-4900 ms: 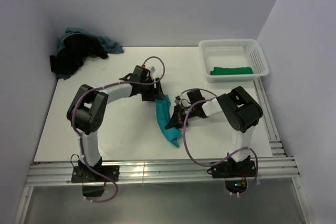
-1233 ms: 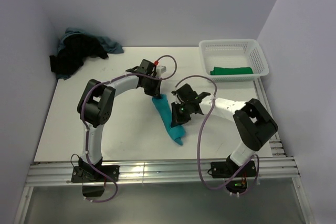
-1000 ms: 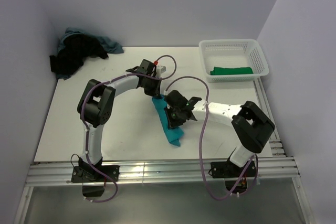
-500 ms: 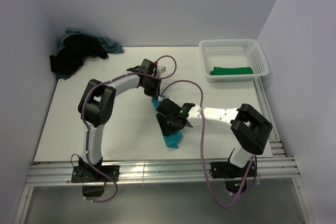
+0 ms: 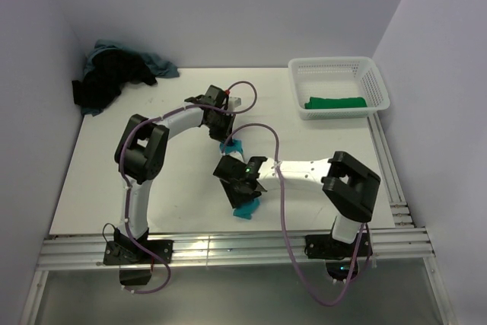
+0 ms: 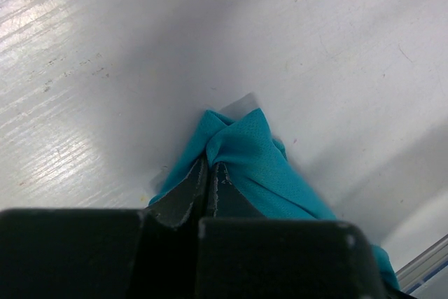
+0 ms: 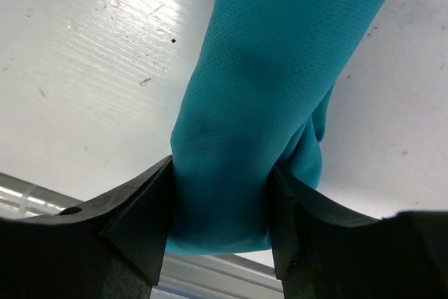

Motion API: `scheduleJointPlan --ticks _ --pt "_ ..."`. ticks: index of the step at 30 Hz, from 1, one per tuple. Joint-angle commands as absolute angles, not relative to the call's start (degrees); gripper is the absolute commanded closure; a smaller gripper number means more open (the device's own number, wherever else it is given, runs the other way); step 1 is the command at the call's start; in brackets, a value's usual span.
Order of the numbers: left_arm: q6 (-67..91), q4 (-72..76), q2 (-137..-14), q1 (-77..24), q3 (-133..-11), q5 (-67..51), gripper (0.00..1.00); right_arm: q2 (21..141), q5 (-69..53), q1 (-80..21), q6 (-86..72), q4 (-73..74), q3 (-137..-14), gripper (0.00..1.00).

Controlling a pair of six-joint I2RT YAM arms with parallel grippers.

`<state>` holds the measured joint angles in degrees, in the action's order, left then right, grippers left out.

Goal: Roll the t-shirts
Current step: Roll the tshirt

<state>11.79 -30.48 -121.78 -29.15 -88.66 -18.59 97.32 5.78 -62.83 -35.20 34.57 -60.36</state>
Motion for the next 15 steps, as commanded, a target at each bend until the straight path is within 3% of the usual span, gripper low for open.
scheduleJointPlan --ticks 1,2,3,4,8,12,15 --pt "10.37 -33.66 -126.30 -28.83 -88.15 -11.95 1.00 100.89 3.43 -65.56 -37.97 44.29 -61.61 0.42" --pt "10.28 -33.66 -126.39 -28.74 -88.24 -11.95 1.00 101.25 2.99 -65.74 -37.97 44.56 -61.61 0.46" --pt "10.20 -33.66 -126.39 -28.83 -88.33 -11.95 1.00 101.95 2.81 -65.83 -38.23 44.56 -61.44 0.59" --pt "10.20 -33.66 -126.39 -28.74 -88.42 -11.95 1.00 102.30 2.64 -65.92 -38.23 44.56 -61.35 0.64" --pt "10.02 -33.92 -126.39 -28.83 -88.33 -12.13 1.00 103.88 1.67 -66.18 -37.36 45.61 -61.79 0.68" --pt "9.93 -33.75 -126.30 -28.74 -88.24 -12.39 1.00 102.58 1.06 -66.71 -36.91 45.79 -60.82 0.38" --pt "10.02 -33.92 -126.21 -28.83 -88.42 -12.13 1.00 101.60 0.70 -66.88 -37.00 46.14 -60.29 0.30"
